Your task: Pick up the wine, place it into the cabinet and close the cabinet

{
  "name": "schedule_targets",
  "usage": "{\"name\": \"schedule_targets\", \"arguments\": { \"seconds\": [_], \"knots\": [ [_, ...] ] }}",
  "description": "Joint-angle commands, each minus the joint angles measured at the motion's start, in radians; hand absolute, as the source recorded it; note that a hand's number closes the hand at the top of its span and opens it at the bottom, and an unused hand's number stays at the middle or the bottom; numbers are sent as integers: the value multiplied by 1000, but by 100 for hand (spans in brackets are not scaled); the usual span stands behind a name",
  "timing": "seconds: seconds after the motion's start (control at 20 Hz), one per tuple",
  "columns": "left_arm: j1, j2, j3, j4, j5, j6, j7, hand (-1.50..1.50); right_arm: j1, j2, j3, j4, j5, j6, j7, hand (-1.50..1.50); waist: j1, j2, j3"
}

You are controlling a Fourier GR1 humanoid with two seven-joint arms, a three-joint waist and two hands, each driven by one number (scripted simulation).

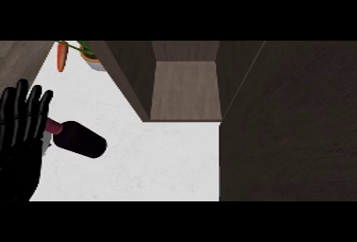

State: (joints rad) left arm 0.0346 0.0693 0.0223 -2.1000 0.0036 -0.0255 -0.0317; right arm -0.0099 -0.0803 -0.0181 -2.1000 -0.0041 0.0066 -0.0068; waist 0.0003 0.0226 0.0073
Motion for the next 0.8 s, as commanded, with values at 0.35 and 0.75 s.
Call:
{"name": "schedule_targets", "arguments": {
  "seconds": [0.35,0.75],
  "knots": [
    [28,220,65,215,599,-512,37,-150,87,-20,137,-85,-68,125,79,-150,-14,-22,-12],
    [37,544,275,299,1133,-680,216,-150,80,-43,182,-355,-81,72,367,-150,3,-28,-9]
  ]
}}
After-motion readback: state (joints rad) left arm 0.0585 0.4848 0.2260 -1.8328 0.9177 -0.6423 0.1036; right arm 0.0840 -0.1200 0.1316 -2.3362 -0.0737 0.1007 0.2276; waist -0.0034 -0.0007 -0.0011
